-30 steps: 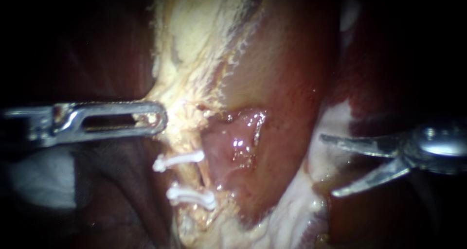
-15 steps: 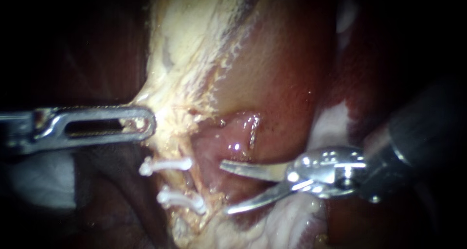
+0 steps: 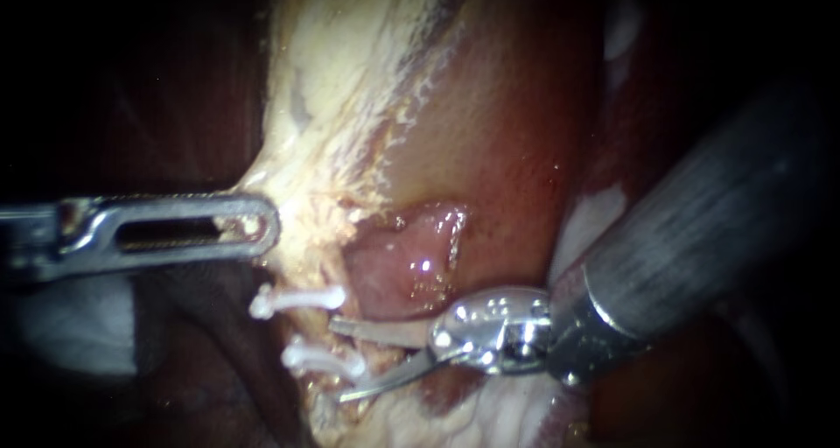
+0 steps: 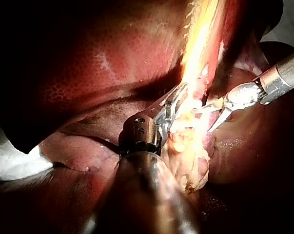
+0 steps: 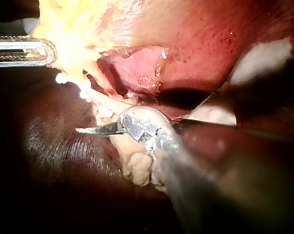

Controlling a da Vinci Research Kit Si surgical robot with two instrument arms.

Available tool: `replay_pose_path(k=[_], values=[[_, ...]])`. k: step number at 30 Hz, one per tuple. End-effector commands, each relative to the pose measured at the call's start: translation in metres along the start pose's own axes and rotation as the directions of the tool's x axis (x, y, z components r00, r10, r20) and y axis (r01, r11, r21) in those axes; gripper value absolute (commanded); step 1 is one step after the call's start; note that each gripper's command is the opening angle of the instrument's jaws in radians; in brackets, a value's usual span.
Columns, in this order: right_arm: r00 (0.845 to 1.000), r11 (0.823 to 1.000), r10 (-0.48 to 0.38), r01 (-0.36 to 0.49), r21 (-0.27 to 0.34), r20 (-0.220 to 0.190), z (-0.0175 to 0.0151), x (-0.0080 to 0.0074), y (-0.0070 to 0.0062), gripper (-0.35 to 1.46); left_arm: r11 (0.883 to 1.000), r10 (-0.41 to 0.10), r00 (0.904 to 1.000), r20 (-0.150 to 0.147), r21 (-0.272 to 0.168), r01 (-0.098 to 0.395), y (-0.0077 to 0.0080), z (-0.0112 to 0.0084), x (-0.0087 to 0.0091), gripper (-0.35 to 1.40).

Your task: Go to the cutting position left tube

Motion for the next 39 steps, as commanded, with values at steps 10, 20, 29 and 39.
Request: replay_pose_path(k=[10, 20, 29, 39], values=[[1.0, 1.0, 0.001, -0.001, -0.001, 0.0, 0.0002, -0.0001, 0.0005, 1.4, 1.0, -0.002, 1.0, 0.006, -0.003, 0.002, -0.0005, -0.0002, 0.0002, -0.35], [1.0, 1.0, 0.001, -0.001, -0.002, -0.001, 0.0003, -0.0002, 0.0011, 1.4, 1.0, -0.003, 1.0, 0.005, -0.002, 0.003, -0.0009, -0.0003, 0.0004, -0.35], [1.0, 1.0, 0.002, -0.002, 0.006, -0.001, 0.0017, 0.0006, 0.0015, 1.4, 1.0, -0.003, 1.0, 0.004, 0.0, 0.003, -0.0011, -0.0003, 0.0004, -0.35], [1.0, 0.998, -0.021, 0.021, 0.053, 0.006, 0.0034, 0.0007, 0.0018, 1.4, 1.0, -0.003, 1.0, 0.004, 0.0, 0.003, -0.0011, -0.0002, 0.0004, -0.35]])
